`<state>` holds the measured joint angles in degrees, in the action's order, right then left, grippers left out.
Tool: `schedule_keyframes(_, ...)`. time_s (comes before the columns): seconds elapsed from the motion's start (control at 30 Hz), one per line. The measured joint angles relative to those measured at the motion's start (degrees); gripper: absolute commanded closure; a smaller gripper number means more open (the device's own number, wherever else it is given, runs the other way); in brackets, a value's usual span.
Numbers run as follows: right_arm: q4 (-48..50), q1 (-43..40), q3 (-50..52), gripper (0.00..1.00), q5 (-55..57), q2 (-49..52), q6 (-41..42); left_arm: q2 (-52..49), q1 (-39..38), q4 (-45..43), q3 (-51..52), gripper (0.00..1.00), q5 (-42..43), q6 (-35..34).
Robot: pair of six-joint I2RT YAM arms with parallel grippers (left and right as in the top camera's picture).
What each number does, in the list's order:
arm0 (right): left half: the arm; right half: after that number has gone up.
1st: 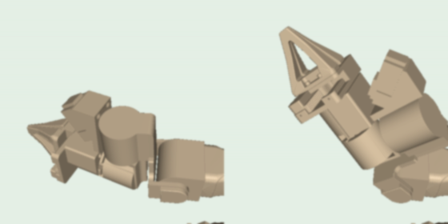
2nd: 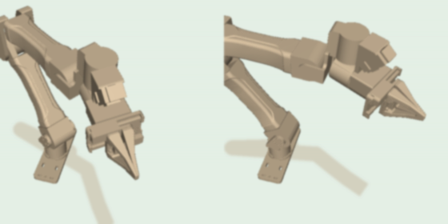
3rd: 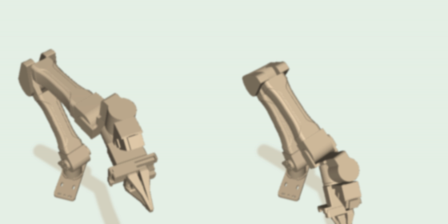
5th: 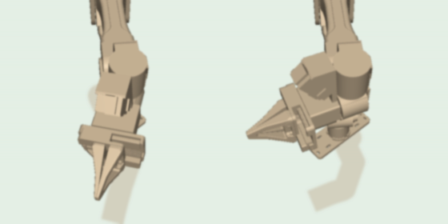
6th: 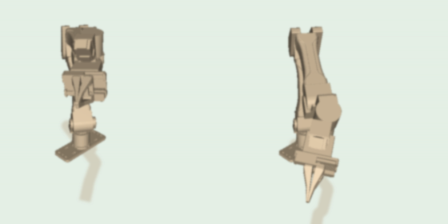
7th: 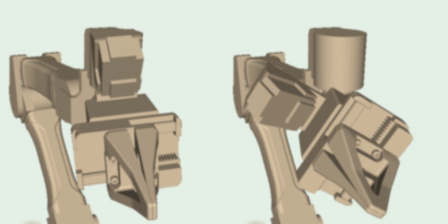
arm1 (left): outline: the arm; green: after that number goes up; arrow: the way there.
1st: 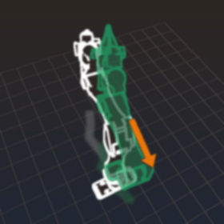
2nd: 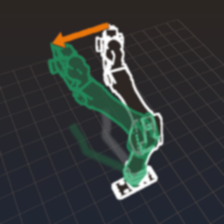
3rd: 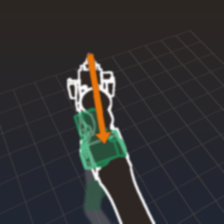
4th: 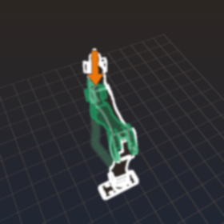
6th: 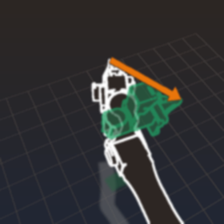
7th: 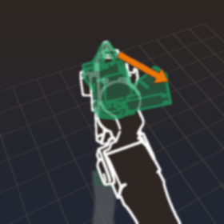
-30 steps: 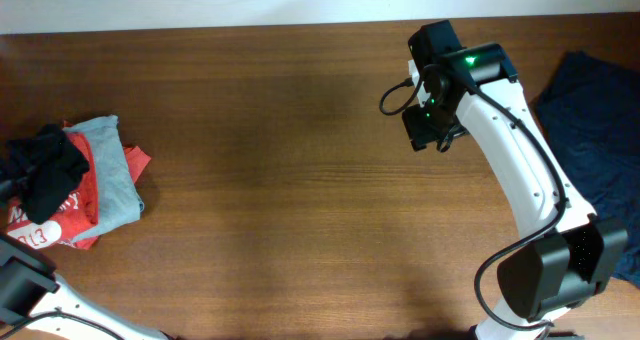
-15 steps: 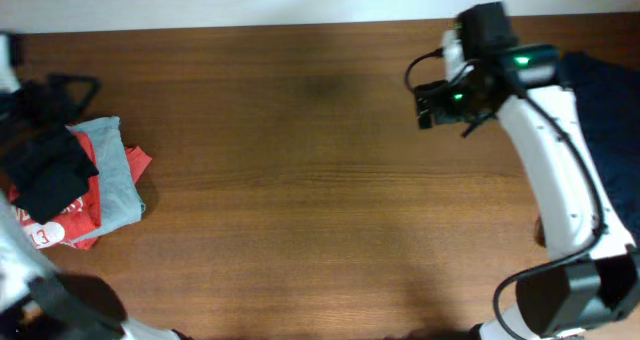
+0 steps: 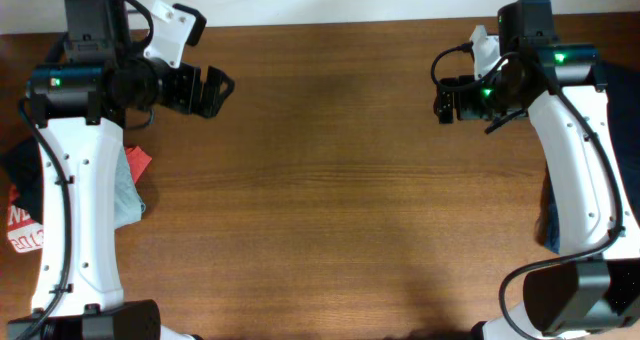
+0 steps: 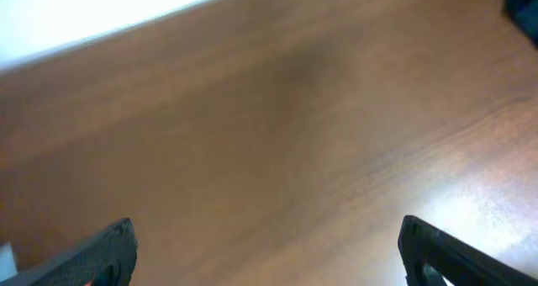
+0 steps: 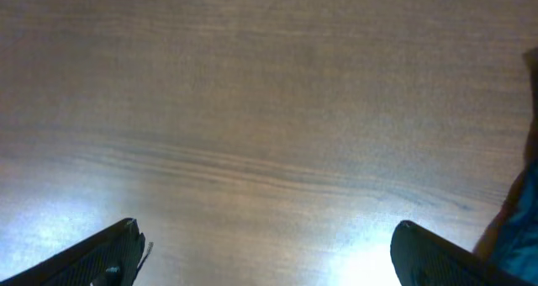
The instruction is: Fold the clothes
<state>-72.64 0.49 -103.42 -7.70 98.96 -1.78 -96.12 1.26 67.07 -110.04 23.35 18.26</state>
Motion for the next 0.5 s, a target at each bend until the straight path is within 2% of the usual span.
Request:
schedule_keyframes(0.17,-1.53,0.0,0.13,0.01,0.35,-5.38,0.17,0.02,0.7,5.7,0.02,0.01,-2.29,-1.62)
schedule_keyframes(0.3,-0.9,0.0,4.52,0.01,1.05,-16.24,0.28,1.6,0.81,5.25,2.73,0.01,-4.09,-3.52)
schedule_keyframes(0.43,4.61,0.0,16.87,0.01,1.22,-29.51,0.5,9.4,0.87,-0.35,12.24,0.01,-8.28,-6.71)
schedule_keyframes(0.5,7.02,0.0,24.55,0.01,1.22,-37.24,0.79,17.25,0.92,-3.82,20.41,0.01,-9.53,-7.74)
